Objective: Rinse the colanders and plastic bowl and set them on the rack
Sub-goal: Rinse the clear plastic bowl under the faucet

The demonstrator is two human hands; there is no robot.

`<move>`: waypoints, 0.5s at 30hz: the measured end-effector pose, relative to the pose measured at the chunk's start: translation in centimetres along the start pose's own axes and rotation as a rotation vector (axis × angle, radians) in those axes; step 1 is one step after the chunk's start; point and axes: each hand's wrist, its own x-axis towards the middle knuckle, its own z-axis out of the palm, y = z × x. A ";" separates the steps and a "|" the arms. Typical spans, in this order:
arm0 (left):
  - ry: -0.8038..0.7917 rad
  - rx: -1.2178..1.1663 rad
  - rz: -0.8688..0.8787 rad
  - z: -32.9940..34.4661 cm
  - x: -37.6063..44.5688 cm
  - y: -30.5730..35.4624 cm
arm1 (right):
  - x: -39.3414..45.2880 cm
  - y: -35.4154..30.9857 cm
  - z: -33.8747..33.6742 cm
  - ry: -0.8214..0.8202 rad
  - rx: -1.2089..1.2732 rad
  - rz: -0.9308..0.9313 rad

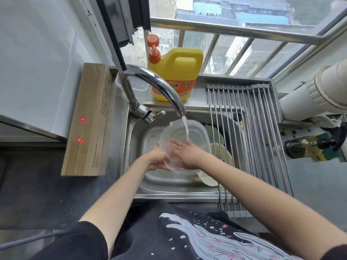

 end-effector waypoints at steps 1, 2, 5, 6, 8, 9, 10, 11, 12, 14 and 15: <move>-0.007 0.009 -0.011 0.0 -0.1 -0.3 | -0.3 0.7 0.0 -0.063 -0.073 -0.129; -0.014 0.010 -0.009 0.1 0.0 -0.5 | -0.5 1.8 0.0 -0.092 -0.150 -0.210; 0.029 0.009 0.030 0.7 0.2 0.2 | -0.6 3.7 -0.4 0.045 -0.265 -0.080; 0.061 0.021 0.034 0.7 0.3 0.7 | -0.6 3.5 -0.5 0.091 -0.207 0.048; 0.069 0.082 0.037 0.3 0.4 1.7 | -0.4 1.9 -0.3 0.100 0.003 0.201; 0.044 0.135 0.040 -0.1 0.3 2.0 | -0.3 0.8 -0.1 0.069 0.107 0.179; 0.011 0.194 0.038 -0.4 0.1 2.0 | -0.3 -0.1 0.1 0.026 0.181 0.116; -0.021 0.238 0.030 -0.6 -0.2 2.0 | -0.6 -0.6 0.1 -0.014 0.214 0.044; -0.033 0.250 0.015 -0.5 -0.4 1.8 | -0.9 -0.5 0.0 -0.036 0.218 -0.008; -0.013 0.185 -0.016 -0.1 -0.5 1.3 | -0.9 0.8 -0.6 0.002 0.090 -0.058; -0.003 0.140 -0.044 0.0 -0.4 0.9 | -0.6 1.6 -0.9 0.053 -0.019 -0.068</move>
